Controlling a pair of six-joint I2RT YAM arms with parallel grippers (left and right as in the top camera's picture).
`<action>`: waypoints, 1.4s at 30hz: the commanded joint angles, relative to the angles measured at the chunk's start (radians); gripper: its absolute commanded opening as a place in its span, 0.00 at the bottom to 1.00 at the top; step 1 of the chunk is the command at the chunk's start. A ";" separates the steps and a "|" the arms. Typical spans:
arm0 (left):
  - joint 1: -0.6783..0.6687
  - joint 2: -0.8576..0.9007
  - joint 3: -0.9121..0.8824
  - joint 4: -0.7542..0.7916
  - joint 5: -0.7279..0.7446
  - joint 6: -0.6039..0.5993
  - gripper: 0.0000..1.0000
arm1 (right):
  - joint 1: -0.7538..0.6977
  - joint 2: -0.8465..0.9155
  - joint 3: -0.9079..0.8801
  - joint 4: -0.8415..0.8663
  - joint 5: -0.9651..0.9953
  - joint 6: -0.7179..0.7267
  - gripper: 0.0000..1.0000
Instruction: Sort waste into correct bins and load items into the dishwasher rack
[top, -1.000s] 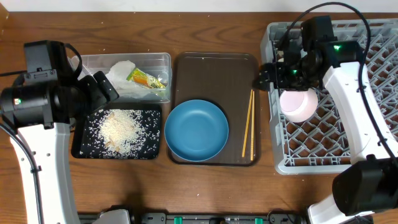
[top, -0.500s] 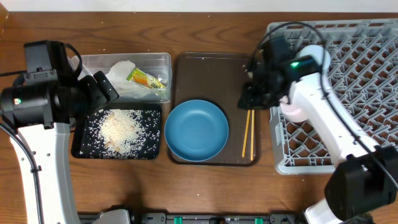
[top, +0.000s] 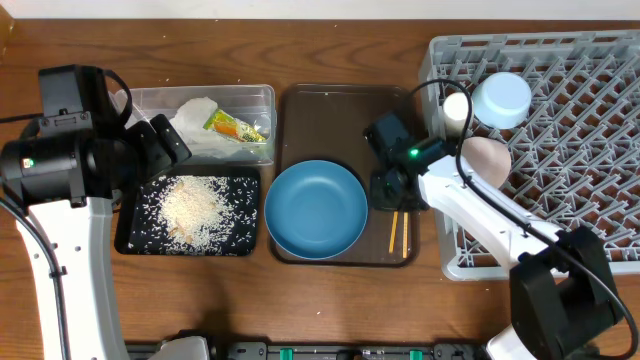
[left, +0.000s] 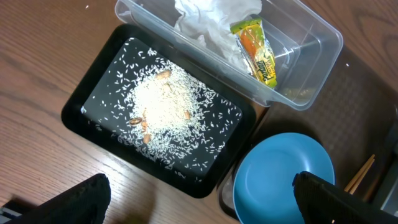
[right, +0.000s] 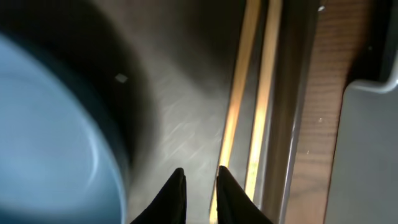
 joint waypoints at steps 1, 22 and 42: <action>0.005 0.001 0.001 -0.003 -0.016 0.006 0.96 | -0.003 -0.004 -0.039 0.039 0.043 0.043 0.15; 0.004 0.004 0.001 -0.003 -0.016 0.006 0.96 | -0.005 -0.003 -0.194 0.190 0.074 0.123 0.15; 0.004 0.006 0.001 -0.003 -0.016 0.006 0.96 | -0.002 -0.003 -0.297 0.310 0.130 0.159 0.01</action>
